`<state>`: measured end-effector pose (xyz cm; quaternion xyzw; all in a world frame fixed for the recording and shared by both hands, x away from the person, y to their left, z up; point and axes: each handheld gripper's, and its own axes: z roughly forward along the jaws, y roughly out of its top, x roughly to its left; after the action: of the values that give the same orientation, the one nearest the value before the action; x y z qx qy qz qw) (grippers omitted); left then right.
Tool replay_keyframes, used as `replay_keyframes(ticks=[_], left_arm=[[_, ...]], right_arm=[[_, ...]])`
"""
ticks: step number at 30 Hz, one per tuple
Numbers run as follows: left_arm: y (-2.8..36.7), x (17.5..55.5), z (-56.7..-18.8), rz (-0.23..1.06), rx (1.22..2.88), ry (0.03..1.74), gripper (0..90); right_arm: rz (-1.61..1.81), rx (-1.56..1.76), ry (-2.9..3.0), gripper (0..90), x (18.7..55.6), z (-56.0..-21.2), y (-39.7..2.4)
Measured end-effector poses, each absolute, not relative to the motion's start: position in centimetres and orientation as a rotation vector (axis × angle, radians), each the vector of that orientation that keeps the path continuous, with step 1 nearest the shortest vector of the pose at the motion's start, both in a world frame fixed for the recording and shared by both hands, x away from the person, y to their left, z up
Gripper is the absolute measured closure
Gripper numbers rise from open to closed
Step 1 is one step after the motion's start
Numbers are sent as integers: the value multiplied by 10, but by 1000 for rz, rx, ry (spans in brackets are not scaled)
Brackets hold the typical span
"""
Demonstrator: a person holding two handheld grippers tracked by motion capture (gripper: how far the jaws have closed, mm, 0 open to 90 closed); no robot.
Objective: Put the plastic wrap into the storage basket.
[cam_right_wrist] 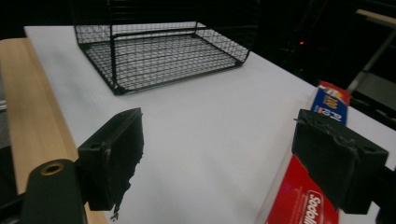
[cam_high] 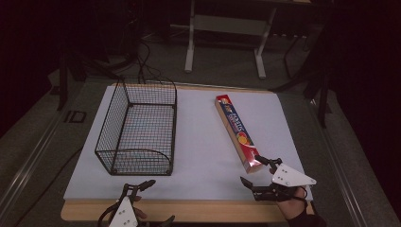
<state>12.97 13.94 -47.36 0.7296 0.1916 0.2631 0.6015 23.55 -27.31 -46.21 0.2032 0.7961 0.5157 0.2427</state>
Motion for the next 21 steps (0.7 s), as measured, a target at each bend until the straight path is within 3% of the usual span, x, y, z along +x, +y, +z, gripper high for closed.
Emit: replay_keyframes(ticks=[21], left_arm=[[136, 130, -475, 606, 1692, 443, 4]], right_arm=[[1361, 571, 2282, 190, 242, -449, -267]])
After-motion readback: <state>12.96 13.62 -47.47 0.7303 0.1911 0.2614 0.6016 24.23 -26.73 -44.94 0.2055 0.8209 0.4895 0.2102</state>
